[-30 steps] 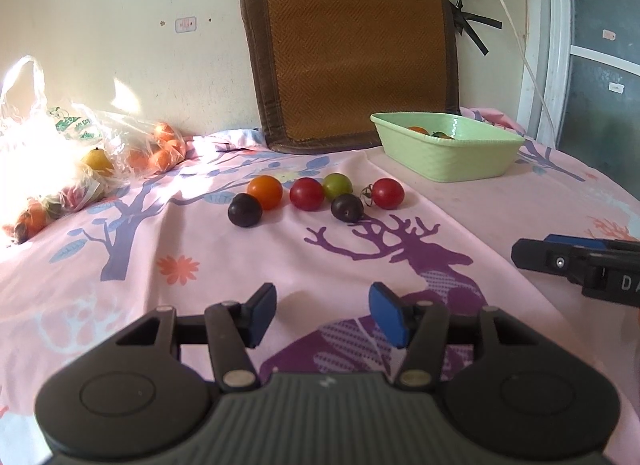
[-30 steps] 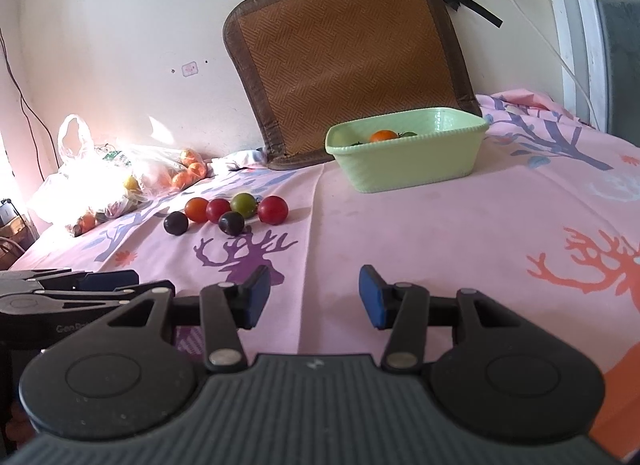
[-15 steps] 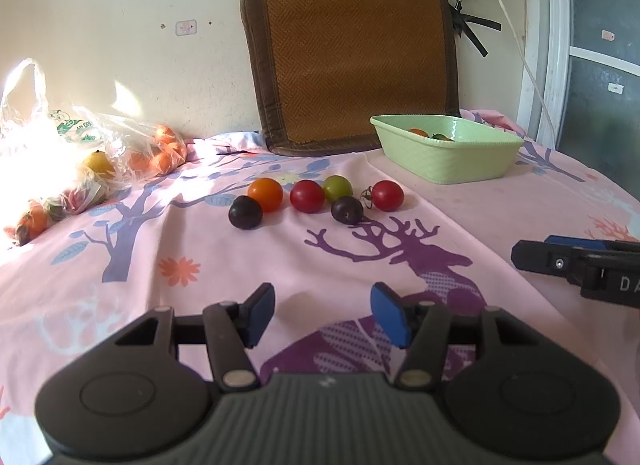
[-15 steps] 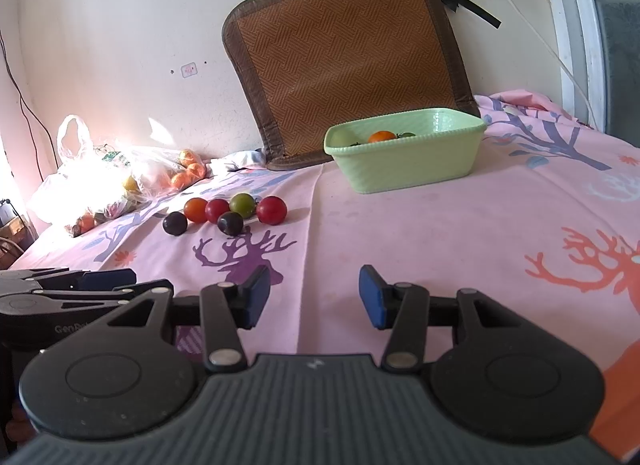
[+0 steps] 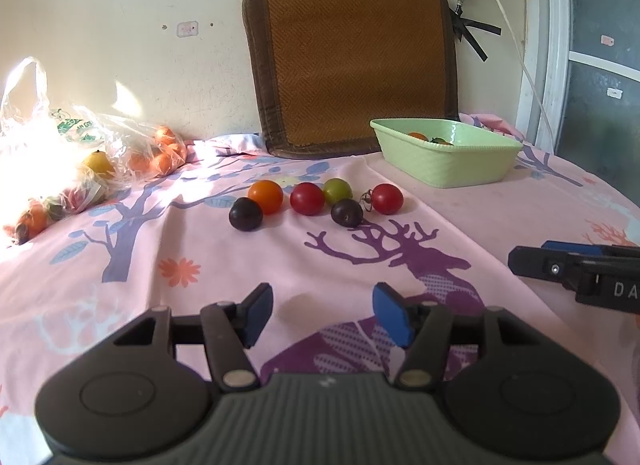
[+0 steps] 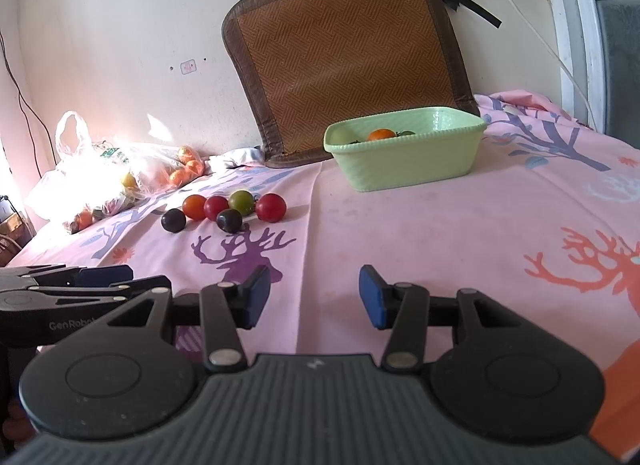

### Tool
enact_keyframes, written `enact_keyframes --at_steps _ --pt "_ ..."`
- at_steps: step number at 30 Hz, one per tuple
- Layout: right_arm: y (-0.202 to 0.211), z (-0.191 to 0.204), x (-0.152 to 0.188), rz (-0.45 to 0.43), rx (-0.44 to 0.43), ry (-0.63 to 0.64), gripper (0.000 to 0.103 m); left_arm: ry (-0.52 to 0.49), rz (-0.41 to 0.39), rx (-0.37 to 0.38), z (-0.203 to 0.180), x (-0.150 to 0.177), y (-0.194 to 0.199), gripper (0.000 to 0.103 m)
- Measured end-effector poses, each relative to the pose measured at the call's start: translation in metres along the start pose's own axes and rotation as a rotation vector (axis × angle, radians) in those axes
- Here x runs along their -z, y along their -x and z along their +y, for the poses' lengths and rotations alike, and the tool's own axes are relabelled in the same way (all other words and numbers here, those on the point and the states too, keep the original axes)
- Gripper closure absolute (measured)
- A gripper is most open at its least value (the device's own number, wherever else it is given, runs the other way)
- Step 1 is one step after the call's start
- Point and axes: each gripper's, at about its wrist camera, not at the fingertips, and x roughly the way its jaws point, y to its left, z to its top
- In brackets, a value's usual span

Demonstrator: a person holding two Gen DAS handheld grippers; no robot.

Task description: Organize fruits

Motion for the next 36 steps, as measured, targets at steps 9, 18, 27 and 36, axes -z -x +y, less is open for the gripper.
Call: enact_keyframes --at_steps 9,18,27,36 --pt "-0.002 0.002 0.0 0.01 0.009 0.008 0.051 0.012 -0.007 0.018 0.002 0.0 0.001 0.045" --pt "-0.004 0.003 0.0 0.016 0.015 0.014 0.051 0.059 0.024 0.075 0.014 -0.003 0.001 0.045" --pt "-0.02 0.029 -0.021 0.012 -0.069 0.169 0.051 0.014 -0.006 0.109 0.063 -0.055 -0.011 0.045" --pt "-0.078 0.066 -0.046 0.071 -0.132 0.317 0.052 -0.017 0.066 0.108 0.075 -0.068 -0.067 0.055"
